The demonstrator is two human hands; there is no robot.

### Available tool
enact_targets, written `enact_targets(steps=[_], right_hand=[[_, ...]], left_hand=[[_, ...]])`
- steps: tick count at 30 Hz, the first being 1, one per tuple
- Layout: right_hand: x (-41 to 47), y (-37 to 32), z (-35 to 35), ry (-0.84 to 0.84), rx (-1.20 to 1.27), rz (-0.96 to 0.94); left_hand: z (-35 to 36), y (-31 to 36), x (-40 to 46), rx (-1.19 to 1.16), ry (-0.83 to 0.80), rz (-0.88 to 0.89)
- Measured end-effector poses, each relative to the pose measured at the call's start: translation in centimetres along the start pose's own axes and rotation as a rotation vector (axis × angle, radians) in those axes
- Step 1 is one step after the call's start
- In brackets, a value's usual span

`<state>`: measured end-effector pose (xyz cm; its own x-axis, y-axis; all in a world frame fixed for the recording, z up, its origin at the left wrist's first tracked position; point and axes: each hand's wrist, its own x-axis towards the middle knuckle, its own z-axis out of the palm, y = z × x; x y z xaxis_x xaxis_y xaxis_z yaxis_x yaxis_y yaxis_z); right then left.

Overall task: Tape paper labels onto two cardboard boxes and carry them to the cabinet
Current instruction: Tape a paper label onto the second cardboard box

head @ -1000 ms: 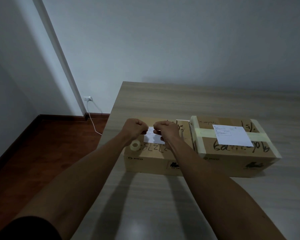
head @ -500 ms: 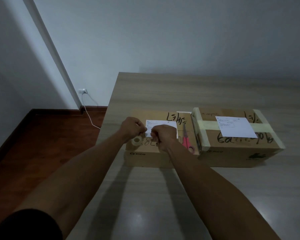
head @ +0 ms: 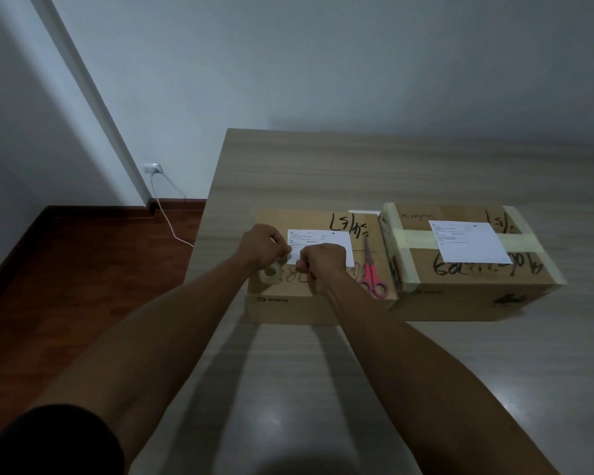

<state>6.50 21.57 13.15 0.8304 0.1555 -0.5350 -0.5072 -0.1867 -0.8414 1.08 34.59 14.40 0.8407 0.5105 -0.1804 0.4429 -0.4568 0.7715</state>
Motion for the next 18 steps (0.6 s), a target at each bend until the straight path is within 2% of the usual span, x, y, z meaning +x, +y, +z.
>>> enact_targets(steps=[5, 10, 18], right_hand=[[0.10, -0.09, 0.41, 0.046, -0.029, -0.014], [0.34, 0.37, 0.54, 0.127, -0.238, -0.108], [0.17, 0.62, 0.43, 0.110, -0.461, -0.181]], left_hand=[[-0.32, 0.68, 0.36, 0.025, -0.122, -0.078], [-0.39, 0.69, 0.60, 0.026, -0.142, -0.153], [-0.39, 0.67, 0.14, 0.049, -0.184, -0.191]])
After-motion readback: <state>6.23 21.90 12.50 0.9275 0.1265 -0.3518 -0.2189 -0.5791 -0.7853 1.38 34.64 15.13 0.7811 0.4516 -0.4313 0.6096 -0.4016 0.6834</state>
